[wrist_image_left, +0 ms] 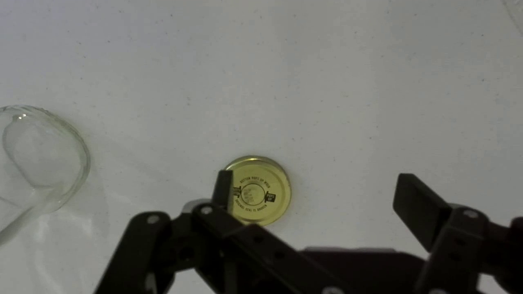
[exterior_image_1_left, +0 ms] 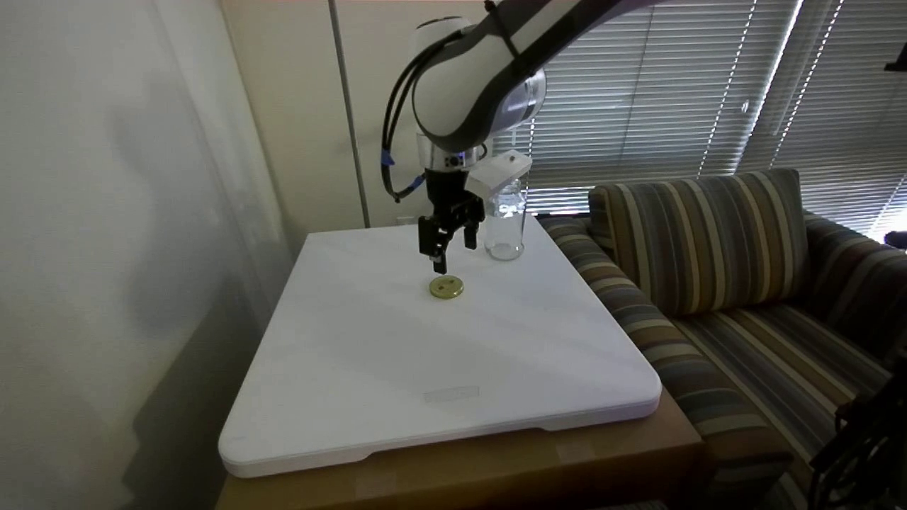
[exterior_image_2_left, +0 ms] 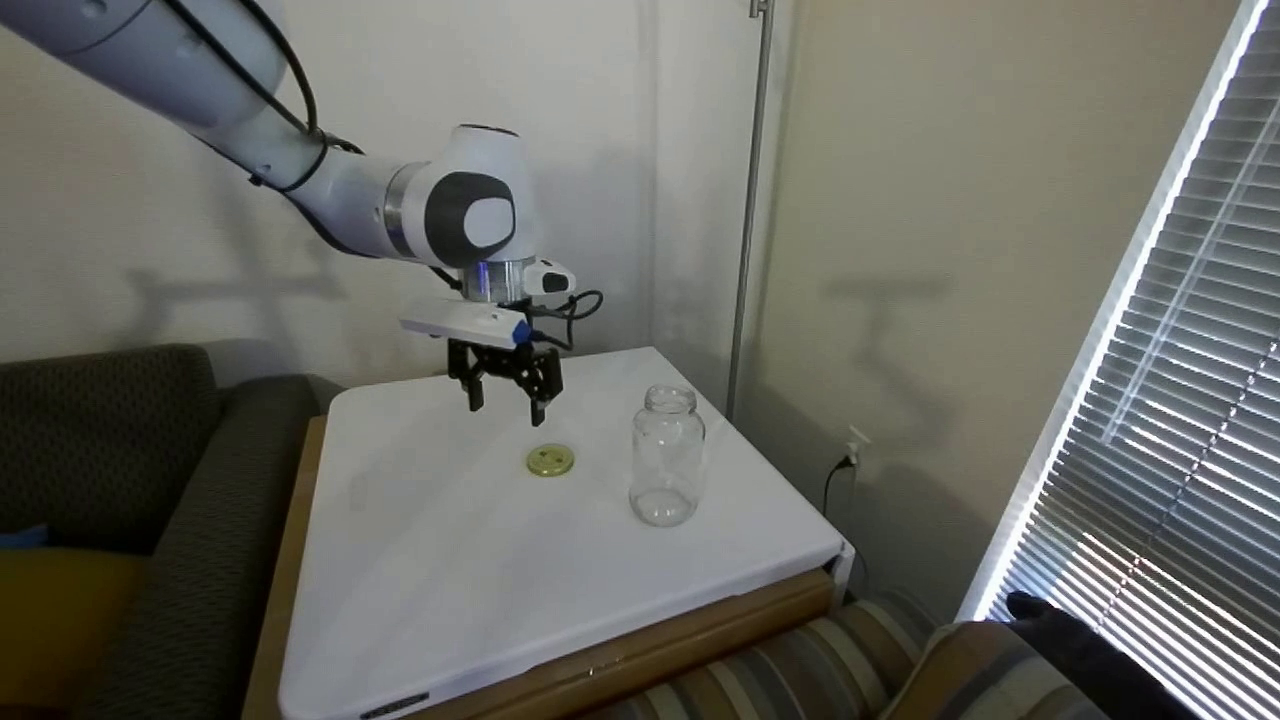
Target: Pick the cap and put it on top of the bottle
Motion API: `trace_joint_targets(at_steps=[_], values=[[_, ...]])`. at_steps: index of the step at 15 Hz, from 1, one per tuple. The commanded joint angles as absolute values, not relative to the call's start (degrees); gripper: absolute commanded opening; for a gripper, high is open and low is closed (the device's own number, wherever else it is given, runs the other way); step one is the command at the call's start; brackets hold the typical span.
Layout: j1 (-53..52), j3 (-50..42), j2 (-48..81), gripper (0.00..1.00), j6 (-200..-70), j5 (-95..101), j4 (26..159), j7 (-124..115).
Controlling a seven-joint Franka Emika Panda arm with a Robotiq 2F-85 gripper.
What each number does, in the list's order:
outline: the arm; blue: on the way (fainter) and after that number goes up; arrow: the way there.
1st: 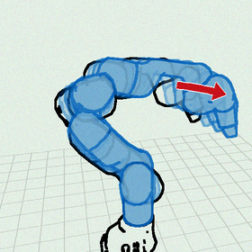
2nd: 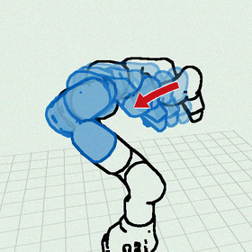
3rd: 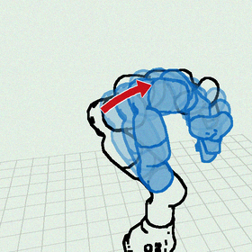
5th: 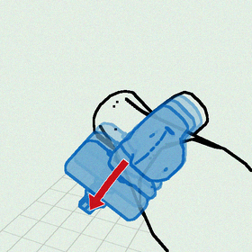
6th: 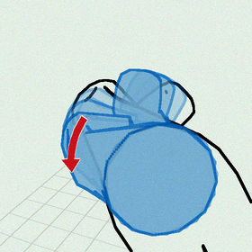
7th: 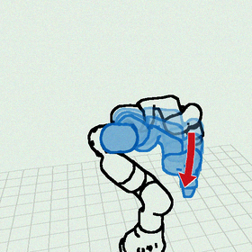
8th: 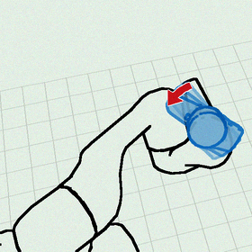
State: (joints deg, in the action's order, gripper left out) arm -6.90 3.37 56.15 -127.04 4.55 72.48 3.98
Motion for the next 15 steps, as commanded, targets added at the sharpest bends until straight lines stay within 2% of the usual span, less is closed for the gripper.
trace_joint_targets(at_steps=[1,15], values=[[-6.22,3.40,59.72,1.00,-125.42,4.05,67.02,4.99],[-6.31,1.92,77.03,1.00,-122.10,3.52,43.67,3.14]])
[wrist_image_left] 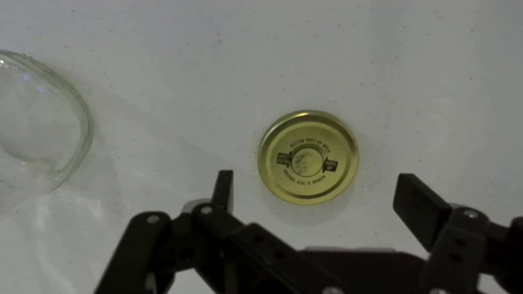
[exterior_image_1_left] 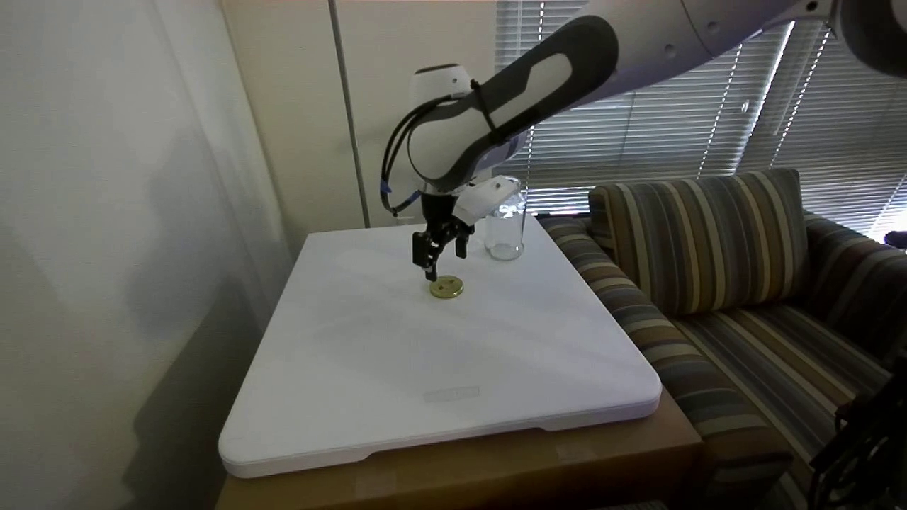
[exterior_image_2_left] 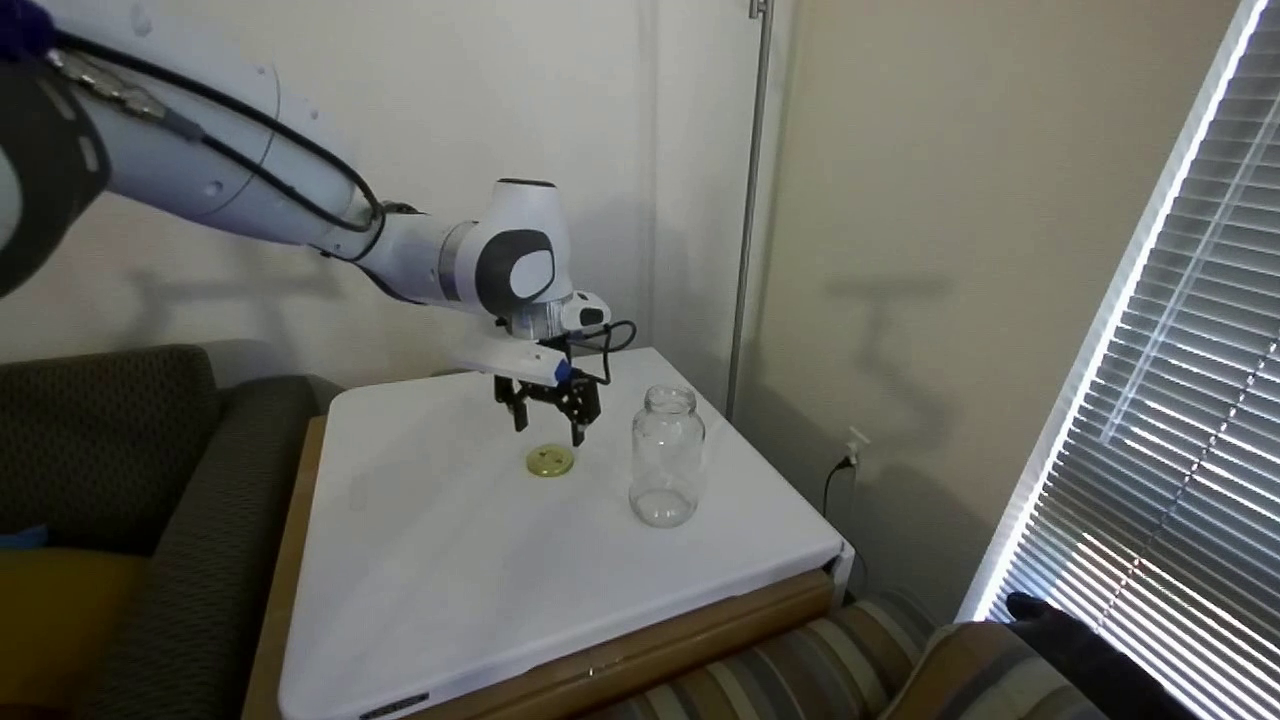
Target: Pick the cap and put it on top of the bottle
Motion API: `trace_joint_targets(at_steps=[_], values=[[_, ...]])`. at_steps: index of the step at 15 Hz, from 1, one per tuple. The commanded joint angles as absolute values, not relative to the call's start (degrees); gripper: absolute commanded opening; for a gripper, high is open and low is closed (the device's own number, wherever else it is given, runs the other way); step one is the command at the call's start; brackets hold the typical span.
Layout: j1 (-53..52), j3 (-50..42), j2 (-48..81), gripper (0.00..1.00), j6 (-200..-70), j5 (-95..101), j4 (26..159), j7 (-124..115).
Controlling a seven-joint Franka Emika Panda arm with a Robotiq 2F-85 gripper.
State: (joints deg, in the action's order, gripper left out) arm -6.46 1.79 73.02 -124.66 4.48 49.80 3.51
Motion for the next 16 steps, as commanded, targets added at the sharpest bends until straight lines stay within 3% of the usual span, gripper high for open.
trace_joint_targets(at_steps=[1,16], values=[[-6.28,2.02,77.94,1.00,-121.57,3.36,42.54,3.05],[-6.27,2.11,84.80,1.00,-120.41,2.52,34.35,0.67]])
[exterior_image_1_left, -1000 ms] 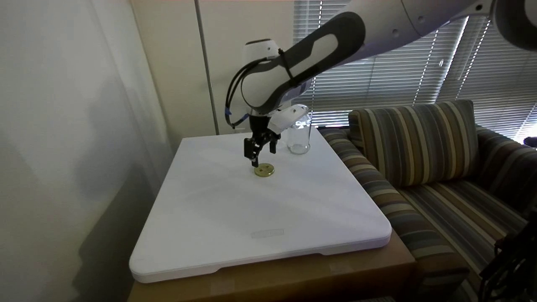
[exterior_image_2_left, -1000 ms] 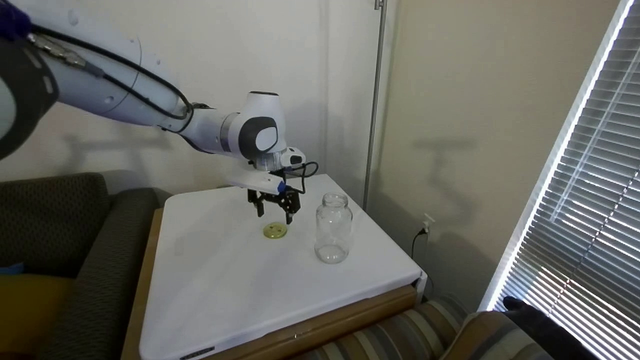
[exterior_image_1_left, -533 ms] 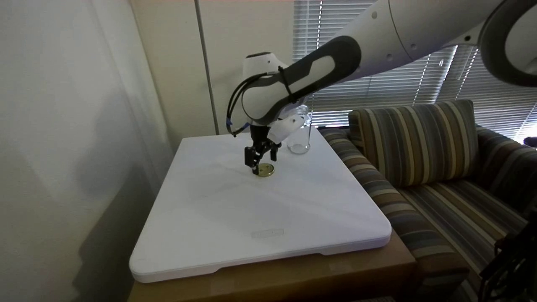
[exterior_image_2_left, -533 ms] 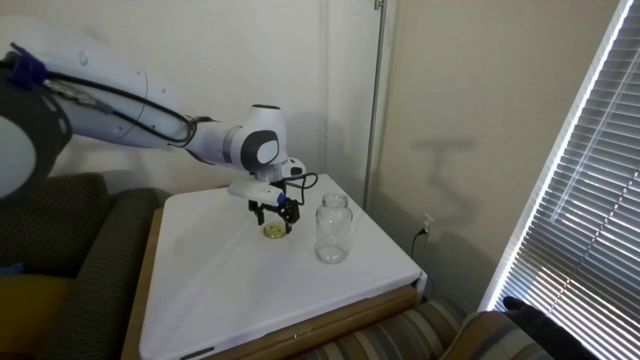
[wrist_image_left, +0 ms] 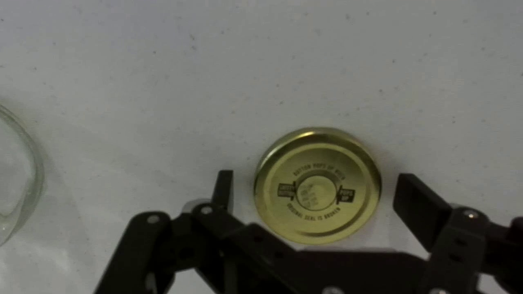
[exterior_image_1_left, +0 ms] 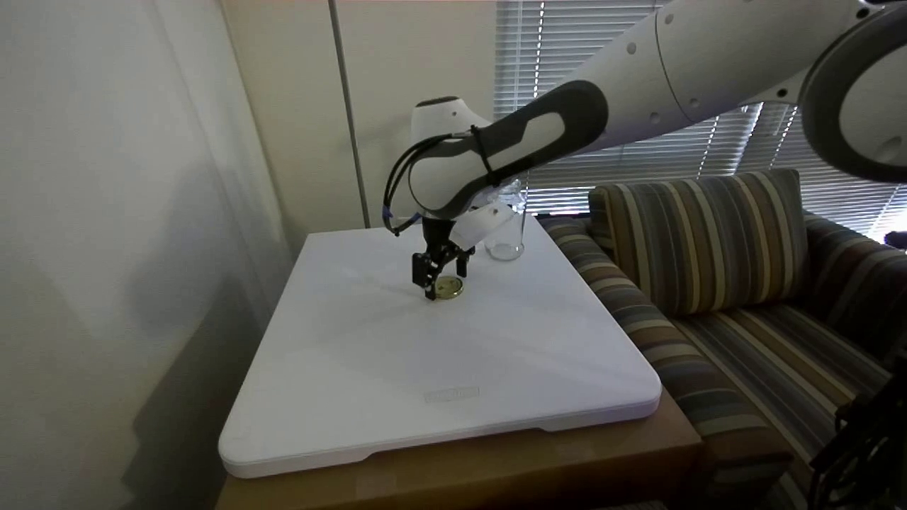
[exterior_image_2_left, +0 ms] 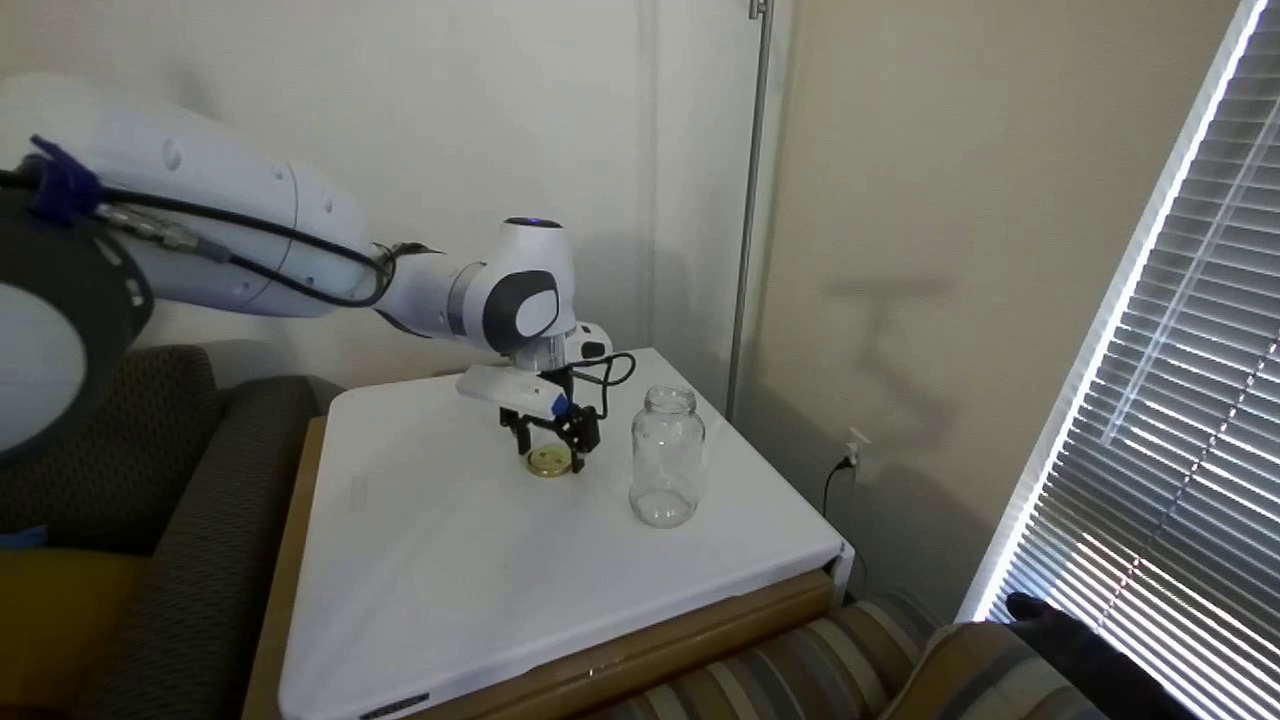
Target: Pick the cap and put it on top of the bottle
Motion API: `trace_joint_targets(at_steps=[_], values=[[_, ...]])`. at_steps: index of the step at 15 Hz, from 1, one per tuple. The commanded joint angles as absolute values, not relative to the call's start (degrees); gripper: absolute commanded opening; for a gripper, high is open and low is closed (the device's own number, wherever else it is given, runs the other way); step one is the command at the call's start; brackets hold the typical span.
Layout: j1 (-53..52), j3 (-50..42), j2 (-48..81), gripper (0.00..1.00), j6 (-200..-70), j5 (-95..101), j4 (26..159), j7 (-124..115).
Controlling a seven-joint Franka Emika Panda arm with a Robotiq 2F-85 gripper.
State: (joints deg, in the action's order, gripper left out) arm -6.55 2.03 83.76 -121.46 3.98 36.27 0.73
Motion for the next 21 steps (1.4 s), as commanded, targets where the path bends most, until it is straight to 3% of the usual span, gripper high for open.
trace_joint_targets(at_steps=[1,2,3,4,8,21], values=[[-6.22,2.06,83.85,1.00,-121.21,2.48,36.02,0.61],[-6.19,2.07,83.87,1.00,-121.33,2.43,35.98,0.60],[-6.20,2.05,83.86,0.75,-121.45,2.43,35.96,0.61],[-6.22,2.02,83.86,0.74,-121.49,2.45,35.95,0.66],[-6.35,2.00,84.81,0.47,-120.71,2.43,34.08,1.01],[-8.16,1.52,81.16,0.47,-118.85,5.64,30.98,10.05]])
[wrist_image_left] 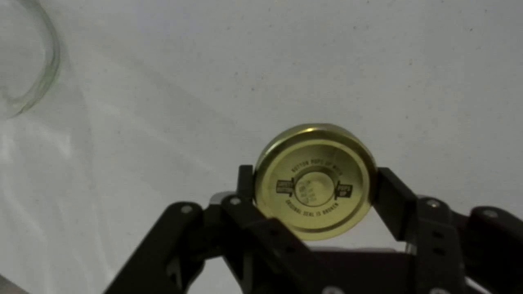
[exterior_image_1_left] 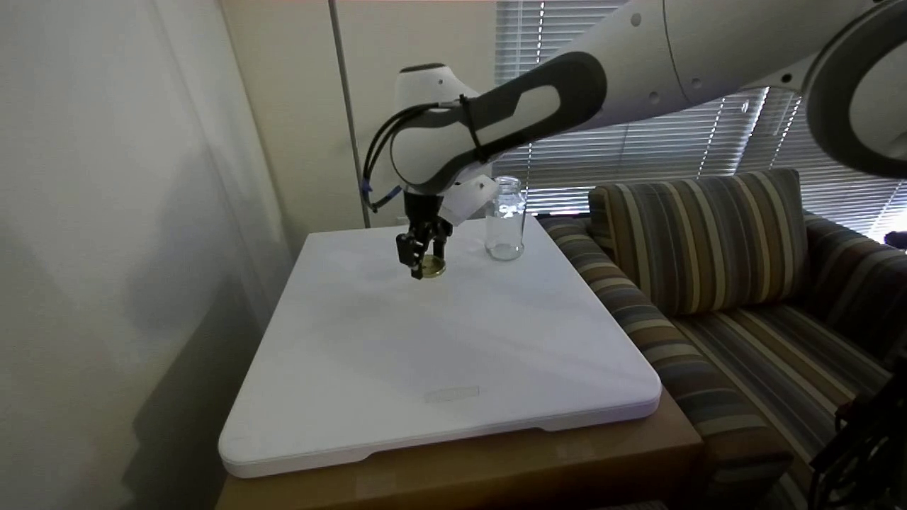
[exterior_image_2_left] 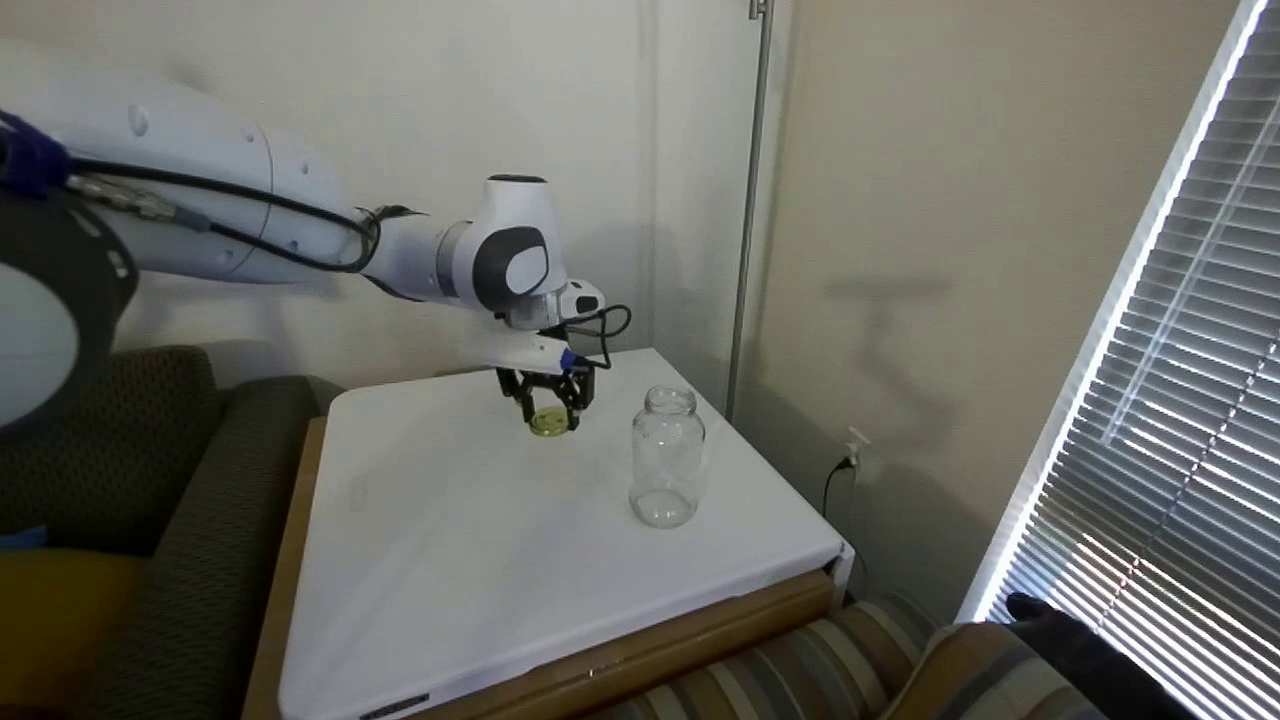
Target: Pick the cap and put it on top of the bottle
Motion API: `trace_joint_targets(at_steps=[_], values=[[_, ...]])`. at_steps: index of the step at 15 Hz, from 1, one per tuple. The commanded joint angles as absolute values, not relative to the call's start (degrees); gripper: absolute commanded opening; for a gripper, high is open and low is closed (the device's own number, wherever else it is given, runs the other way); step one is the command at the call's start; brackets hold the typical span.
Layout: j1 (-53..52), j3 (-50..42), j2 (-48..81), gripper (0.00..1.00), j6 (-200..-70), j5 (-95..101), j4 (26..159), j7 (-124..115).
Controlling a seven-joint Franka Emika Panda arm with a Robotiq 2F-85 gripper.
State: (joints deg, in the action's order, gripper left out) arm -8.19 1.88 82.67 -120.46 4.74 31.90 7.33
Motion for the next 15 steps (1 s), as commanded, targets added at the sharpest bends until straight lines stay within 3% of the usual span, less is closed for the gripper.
trace_joint_targets(at_steps=[1,8,11,15], values=[[-7.95,1.84,80.90,0.47,-118.91,5.52,30.39,10.98],[-7.23,2.63,77.35,0.47,-116.15,4.65,28.74,14.24],[-7.42,1.95,79.43,0.47,-109.31,4.34,20.71,14.56],[-6.80,1.70,75.33,0.47,-108.53,5.04,23.31,12.99]])
